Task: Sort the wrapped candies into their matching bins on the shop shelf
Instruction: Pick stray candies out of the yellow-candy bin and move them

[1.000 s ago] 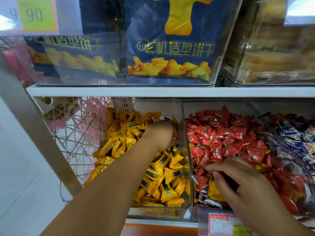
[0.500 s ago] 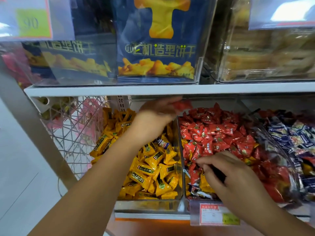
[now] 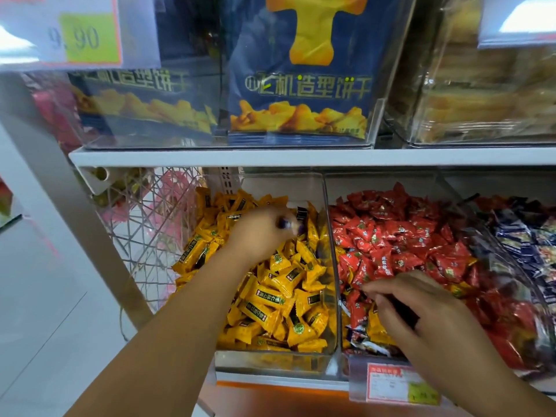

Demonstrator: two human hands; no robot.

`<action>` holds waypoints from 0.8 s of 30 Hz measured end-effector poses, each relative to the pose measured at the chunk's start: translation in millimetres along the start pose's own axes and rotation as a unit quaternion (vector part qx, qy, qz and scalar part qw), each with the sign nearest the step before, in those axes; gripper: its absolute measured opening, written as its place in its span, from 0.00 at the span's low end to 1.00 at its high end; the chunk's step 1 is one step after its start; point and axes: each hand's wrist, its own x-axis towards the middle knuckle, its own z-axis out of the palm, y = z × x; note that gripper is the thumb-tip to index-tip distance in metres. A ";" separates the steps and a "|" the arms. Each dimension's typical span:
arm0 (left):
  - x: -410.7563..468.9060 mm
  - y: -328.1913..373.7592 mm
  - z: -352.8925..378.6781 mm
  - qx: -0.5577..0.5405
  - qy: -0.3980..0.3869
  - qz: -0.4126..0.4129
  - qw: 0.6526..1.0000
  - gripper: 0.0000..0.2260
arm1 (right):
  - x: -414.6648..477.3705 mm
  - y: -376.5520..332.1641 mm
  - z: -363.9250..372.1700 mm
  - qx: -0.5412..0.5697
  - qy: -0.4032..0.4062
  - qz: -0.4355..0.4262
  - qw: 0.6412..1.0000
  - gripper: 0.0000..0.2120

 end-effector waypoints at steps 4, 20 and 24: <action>13.8 -8.2 6.4 -0.001 0.048 -0.028 0.998 0.06 | 0.2 0.9 1.6 -0.018 0.013 -0.011 1.000 0.10; 32.5 9.6 21.7 0.041 0.028 -0.076 0.996 0.13 | 1.3 3.3 1.9 -0.020 0.010 0.002 1.000 0.13; 18.8 7.7 19.9 -0.046 0.029 -0.041 0.998 0.12 | 0.3 1.7 0.8 -0.012 0.001 0.011 1.000 0.13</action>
